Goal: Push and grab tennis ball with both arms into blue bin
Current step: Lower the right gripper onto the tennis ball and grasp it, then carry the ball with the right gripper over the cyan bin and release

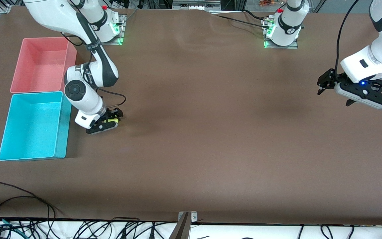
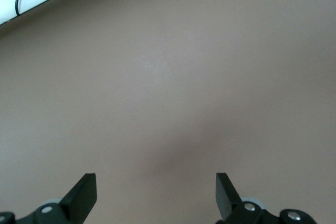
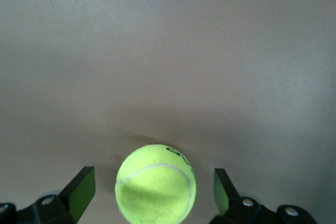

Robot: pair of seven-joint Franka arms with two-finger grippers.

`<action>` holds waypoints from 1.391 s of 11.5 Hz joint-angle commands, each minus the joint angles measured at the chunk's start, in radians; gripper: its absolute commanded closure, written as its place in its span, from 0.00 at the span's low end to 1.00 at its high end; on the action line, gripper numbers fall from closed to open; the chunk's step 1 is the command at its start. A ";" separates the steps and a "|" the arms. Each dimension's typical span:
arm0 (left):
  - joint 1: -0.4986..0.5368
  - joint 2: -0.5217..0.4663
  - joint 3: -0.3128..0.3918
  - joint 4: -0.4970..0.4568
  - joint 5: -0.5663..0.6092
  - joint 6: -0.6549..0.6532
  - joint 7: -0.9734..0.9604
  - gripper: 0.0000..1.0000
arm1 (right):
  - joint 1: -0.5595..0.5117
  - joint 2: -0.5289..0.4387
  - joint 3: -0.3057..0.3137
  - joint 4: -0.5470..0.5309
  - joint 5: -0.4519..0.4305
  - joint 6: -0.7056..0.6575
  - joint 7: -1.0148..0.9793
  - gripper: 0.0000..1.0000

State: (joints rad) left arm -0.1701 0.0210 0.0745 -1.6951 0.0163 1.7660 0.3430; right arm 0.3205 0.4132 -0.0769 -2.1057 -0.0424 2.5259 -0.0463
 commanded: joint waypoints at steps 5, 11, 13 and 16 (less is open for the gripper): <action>-0.008 0.025 -0.007 0.040 0.016 -0.027 0.007 0.00 | -0.012 -0.016 -0.003 -0.140 -0.020 0.201 -0.084 0.68; -0.008 0.025 -0.027 0.040 0.017 -0.028 -0.009 0.00 | -0.012 -0.030 -0.006 0.037 -0.019 -0.040 -0.093 0.81; -0.002 0.026 -0.028 0.040 0.024 -0.028 -0.007 0.00 | -0.021 -0.013 -0.006 0.235 -0.017 -0.319 -0.099 0.81; 0.018 0.027 -0.056 0.040 0.024 -0.030 -0.009 0.00 | -0.064 -0.020 -0.007 0.349 -0.016 -0.519 -0.183 0.81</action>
State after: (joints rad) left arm -0.1719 0.0309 0.0450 -1.6920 0.0163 1.7648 0.3406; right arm 0.2996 0.3889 -0.0853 -1.8394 -0.0454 2.1484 -0.1453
